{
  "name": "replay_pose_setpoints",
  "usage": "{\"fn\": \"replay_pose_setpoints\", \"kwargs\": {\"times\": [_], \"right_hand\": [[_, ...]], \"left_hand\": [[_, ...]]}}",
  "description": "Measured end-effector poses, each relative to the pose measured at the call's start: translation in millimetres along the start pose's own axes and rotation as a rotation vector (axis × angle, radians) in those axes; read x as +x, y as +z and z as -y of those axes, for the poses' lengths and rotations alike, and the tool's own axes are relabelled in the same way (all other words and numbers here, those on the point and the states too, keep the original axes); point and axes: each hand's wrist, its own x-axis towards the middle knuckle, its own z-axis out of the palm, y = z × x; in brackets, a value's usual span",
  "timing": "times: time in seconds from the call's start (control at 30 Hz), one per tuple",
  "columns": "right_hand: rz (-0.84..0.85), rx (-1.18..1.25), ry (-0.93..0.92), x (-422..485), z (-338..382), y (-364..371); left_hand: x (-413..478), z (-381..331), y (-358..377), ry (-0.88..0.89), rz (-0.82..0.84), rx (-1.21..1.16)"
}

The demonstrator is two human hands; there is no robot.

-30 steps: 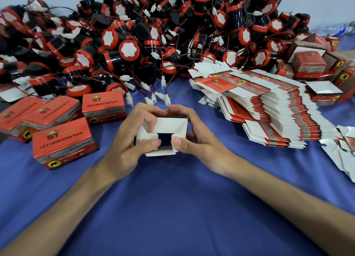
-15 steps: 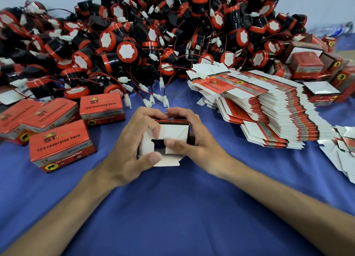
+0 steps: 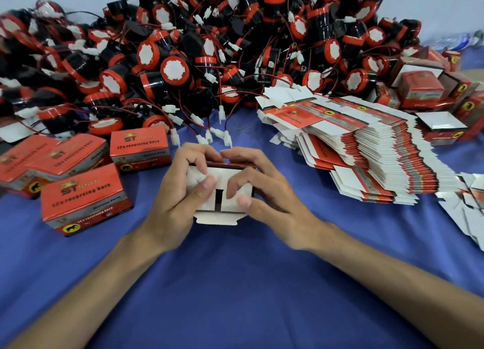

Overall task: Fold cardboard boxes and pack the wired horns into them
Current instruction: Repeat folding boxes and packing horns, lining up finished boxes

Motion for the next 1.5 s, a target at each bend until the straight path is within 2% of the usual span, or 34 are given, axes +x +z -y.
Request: {"fn": "replay_pose_setpoints", "kwargs": {"times": [0.1,0.17,0.37,0.57,0.63,0.7,0.8,0.9,1.1,1.5], "right_hand": [[0.148,-0.052,-0.04,-1.4,-1.8,-4.5],[0.168,-0.175,-0.088,-0.7,-2.9,-5.3],[0.002,-0.27,-0.193,3.2,-5.2,1.1],[-0.104,-0.206,-0.103,3.9,-2.9,2.9],[-0.147,-0.116,-0.026,4.8,-2.4,2.3],[-0.155,0.027,0.161,4.5,-2.1,0.3],[-0.066,0.162,0.411,7.3,-3.9,-1.6],[-0.042,0.297,0.5,9.9,-7.3,-2.6],[-0.066,0.392,0.462,9.4,-10.5,-0.7],[-0.085,0.234,0.356,5.6,-7.6,6.4]], "left_hand": [[0.4,-3.3,1.6,-0.012,-0.028,0.012],[0.8,-4.9,2.9,-0.005,-0.035,0.025],[2.1,-1.3,2.9,0.021,-0.033,0.061],[1.9,0.7,3.9,0.047,-0.021,0.065],[0.3,0.3,5.4,0.05,-0.004,0.07],[-0.7,-0.1,5.8,0.018,0.0,0.06],[-1.6,-1.5,5.7,-0.083,-0.002,-0.041],[-0.8,-1.6,7.8,-0.18,0.027,-0.083],[1.2,-2.2,11.2,-0.288,0.027,-0.134],[0.3,-1.6,14.8,-0.267,-0.006,-0.092]]}}
